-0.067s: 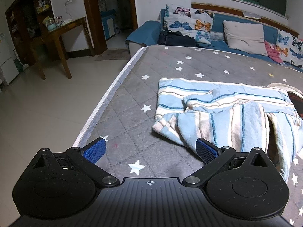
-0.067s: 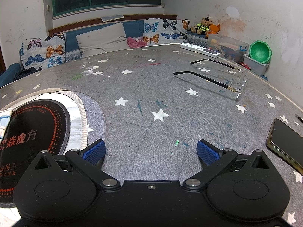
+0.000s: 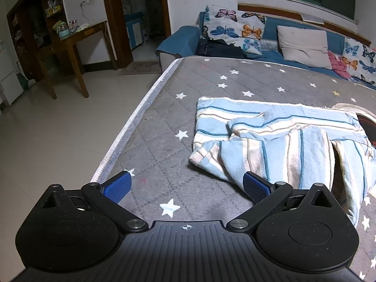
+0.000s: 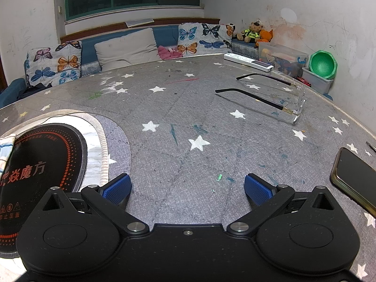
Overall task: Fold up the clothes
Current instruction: 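Move both tools toward the crumpled striped shirt on the bed, then grasp the shirt fabric with the left tool while the right tool grasps another edge, then lift the shirt with both tools and shake it out flat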
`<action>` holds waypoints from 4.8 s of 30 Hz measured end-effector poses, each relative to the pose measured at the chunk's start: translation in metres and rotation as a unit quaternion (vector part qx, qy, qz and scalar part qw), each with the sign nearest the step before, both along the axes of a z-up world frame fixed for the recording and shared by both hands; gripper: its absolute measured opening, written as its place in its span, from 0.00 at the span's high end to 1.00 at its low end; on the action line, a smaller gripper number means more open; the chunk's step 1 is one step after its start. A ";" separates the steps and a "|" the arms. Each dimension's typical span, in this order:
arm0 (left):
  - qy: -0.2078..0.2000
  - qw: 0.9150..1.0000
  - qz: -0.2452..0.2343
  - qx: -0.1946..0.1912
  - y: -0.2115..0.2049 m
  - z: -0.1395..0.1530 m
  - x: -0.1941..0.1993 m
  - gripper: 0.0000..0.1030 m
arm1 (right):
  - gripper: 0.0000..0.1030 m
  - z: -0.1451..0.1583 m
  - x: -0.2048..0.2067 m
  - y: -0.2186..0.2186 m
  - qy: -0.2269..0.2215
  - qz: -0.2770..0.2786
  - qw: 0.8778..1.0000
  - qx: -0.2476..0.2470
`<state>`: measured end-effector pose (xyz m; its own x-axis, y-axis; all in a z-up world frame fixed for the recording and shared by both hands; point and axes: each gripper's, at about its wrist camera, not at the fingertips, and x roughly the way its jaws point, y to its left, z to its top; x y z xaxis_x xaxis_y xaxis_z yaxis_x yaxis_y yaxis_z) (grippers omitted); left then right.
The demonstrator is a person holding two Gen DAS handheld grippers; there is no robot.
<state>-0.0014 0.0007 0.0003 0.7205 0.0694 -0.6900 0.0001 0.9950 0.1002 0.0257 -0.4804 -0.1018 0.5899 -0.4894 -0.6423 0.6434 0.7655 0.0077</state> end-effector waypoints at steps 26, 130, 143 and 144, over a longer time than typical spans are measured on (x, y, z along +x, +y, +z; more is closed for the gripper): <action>-0.013 0.990 -0.141 -0.002 -0.060 0.010 0.009 0.07 | 0.00 0.018 -0.008 0.018 0.008 0.048 0.999 0.023; 0.077 0.982 -0.087 -0.151 0.033 -0.015 0.055 0.57 | 0.78 0.074 0.055 0.281 0.048 0.473 0.879 0.020; 0.038 0.981 -0.091 -0.165 0.020 0.027 0.116 0.94 | 0.91 0.129 0.094 0.261 0.027 0.470 0.881 -0.056; 0.030 0.982 -0.085 -0.168 0.020 0.038 0.128 0.94 | 0.91 0.139 0.104 0.256 0.023 0.462 0.884 -0.068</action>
